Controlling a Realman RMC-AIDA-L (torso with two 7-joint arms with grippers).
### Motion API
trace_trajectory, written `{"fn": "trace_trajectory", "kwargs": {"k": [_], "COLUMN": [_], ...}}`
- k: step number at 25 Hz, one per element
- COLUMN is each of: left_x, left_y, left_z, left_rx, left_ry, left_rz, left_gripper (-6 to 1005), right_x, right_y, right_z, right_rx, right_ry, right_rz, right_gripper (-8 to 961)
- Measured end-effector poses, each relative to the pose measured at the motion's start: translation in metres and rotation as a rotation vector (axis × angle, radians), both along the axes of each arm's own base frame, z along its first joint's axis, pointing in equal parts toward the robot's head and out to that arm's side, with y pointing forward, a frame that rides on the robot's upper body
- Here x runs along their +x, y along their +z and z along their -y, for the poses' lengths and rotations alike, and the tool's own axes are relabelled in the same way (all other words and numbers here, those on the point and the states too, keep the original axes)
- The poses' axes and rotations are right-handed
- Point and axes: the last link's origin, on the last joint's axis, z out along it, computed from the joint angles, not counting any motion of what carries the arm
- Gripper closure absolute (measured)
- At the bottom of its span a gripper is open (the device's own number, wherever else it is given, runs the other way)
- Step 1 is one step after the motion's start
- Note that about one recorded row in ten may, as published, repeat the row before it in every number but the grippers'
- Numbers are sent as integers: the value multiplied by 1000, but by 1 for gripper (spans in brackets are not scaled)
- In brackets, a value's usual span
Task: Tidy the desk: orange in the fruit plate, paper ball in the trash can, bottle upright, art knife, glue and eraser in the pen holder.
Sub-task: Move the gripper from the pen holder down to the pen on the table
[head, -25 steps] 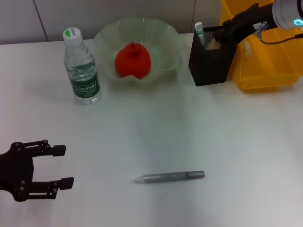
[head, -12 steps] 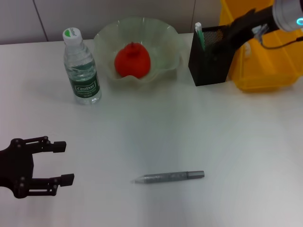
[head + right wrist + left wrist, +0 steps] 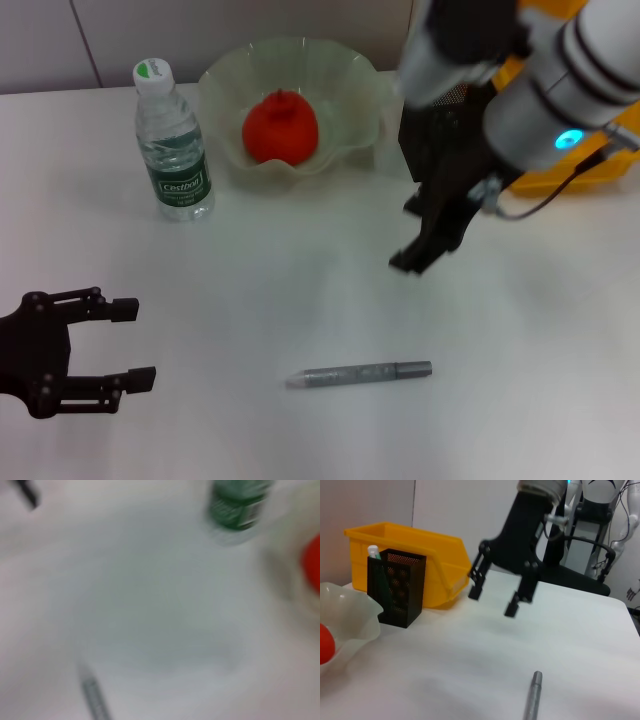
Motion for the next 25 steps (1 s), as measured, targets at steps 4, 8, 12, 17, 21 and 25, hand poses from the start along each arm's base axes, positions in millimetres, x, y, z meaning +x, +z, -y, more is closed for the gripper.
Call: {"fn": "trace_trajectory", "kwargs": {"k": [4,8,12,17,21,25], "left_x": [-1,-1,1,2,2,2], "left_y": [-2,-4,-6,-7,-6,-7], "left_z": [1,2,2,1,1,1], "left_rx": [-3,-5,-9,-11,-6,-8], "left_ry": [0,0,-4,-8,-7,-4], "left_rz": [1,3,6,4,5,5], "left_gripper": [180,180,180,179,179,179], "right_x": [-3,-9,-12,-14,-14,-14], "right_y": [-20,-43,-63,-85,-97,-104], "right_z": [6,12,15,25,35,43], "right_rx": [-76,-147,-173,-204,-228,-248], "right_ry": [13,29,63,112,134,153], "right_rz": [24,3,-3,23,54,83], "right_gripper": [239,240,240,239,239,239]}}
